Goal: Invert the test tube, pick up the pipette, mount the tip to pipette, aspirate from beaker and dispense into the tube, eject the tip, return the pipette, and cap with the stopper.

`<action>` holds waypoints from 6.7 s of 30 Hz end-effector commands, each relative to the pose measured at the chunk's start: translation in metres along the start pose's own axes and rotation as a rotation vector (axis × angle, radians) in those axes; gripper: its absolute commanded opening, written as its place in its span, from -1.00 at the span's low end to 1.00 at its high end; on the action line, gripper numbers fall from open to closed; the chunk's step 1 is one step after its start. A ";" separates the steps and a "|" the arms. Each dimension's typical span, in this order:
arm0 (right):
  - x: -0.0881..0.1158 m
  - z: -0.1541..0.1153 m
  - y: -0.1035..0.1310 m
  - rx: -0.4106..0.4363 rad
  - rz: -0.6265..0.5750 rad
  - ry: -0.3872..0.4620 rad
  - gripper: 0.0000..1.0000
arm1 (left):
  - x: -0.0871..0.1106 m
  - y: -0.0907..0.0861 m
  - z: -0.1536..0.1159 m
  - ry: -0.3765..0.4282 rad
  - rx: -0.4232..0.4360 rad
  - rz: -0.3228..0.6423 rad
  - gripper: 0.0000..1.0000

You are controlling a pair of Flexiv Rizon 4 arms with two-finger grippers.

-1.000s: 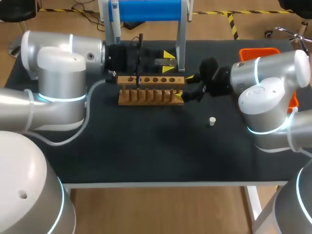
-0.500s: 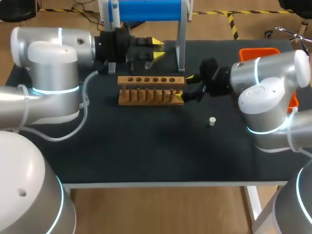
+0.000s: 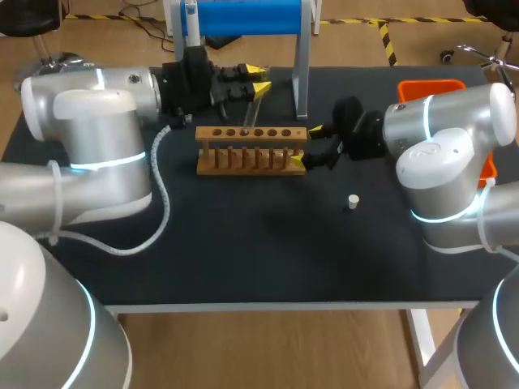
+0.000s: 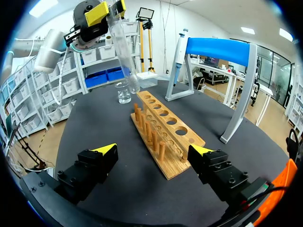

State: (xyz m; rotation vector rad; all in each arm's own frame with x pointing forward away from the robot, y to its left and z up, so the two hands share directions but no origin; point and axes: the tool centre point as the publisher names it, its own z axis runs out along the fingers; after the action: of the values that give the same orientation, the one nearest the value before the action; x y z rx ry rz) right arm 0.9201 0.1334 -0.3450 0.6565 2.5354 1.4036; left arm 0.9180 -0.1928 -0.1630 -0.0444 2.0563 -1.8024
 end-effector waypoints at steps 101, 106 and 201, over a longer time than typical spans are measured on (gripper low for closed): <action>0.000 0.000 0.000 0.000 0.000 0.001 1.00 | -0.046 0.072 0.027 0.240 -0.066 -0.181 -1.00; 0.000 0.000 0.000 0.000 0.000 0.001 1.00 | -0.044 0.075 0.027 0.252 -0.118 -0.185 -1.00; 0.000 0.000 0.000 0.000 0.000 0.001 1.00 | -0.034 0.119 0.026 0.043 -0.114 -0.161 -1.00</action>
State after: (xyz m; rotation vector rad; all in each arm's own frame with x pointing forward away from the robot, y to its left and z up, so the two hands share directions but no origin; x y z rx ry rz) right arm 0.9205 0.1339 -0.3449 0.6571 2.5359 1.4026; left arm 0.9863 -0.1860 -0.2666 -0.2079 2.2485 -1.7896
